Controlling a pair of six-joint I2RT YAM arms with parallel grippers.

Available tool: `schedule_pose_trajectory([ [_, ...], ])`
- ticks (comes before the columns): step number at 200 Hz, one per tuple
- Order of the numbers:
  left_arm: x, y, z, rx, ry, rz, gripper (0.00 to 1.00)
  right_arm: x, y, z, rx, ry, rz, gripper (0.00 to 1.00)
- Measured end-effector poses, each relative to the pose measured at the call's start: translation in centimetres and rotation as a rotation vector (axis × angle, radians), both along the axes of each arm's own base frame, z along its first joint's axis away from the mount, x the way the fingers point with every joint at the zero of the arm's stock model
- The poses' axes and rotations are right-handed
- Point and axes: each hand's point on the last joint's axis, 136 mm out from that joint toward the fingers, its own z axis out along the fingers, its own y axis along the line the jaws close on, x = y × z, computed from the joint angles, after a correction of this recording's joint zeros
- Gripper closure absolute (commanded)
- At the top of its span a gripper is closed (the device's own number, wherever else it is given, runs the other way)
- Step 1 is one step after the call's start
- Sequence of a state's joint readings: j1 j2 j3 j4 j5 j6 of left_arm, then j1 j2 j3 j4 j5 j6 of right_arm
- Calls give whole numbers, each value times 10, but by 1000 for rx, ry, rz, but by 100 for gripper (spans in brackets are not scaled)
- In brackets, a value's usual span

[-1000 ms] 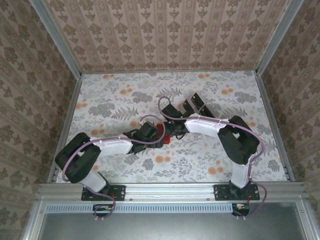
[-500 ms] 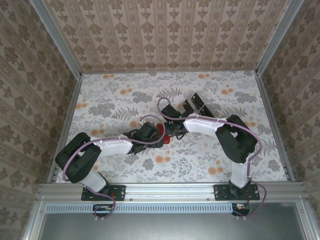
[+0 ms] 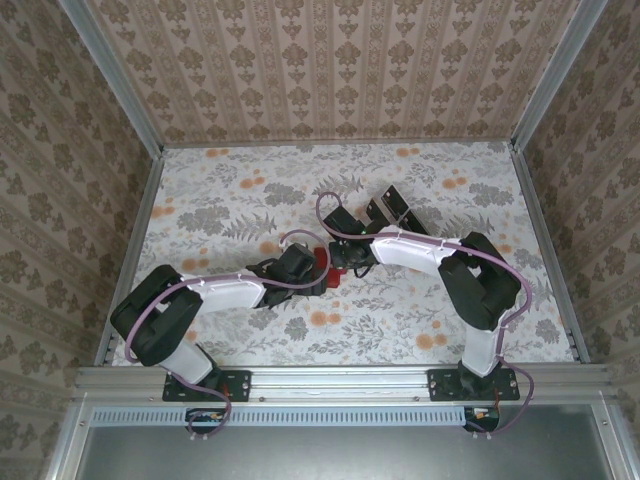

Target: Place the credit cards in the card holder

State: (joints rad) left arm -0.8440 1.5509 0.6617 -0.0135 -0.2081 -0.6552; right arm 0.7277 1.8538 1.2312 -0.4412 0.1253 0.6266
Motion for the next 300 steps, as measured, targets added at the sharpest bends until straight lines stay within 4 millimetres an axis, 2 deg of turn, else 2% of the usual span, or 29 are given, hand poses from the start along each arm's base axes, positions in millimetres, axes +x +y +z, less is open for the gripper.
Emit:
schedule_pose_trajectory([
  [40, 0, 0, 0, 0, -1, 1, 1, -1, -1, 0, -3, 4, 0, 87],
  [70, 0, 0, 0, 1, -1, 1, 1, -1, -1, 1, -2, 3, -2, 100],
  [132, 1, 0, 0, 0, -2, 1, 1, -2, 0, 13, 28, -14, -3, 100],
  [206, 1, 0, 0, 1, -6, 3, 1, 0, 14, 18, 105, -16, -6, 100],
  [300, 2, -1, 0, -1, -8, 4, 2, 3, 24, -7, 122, 22, -12, 100],
])
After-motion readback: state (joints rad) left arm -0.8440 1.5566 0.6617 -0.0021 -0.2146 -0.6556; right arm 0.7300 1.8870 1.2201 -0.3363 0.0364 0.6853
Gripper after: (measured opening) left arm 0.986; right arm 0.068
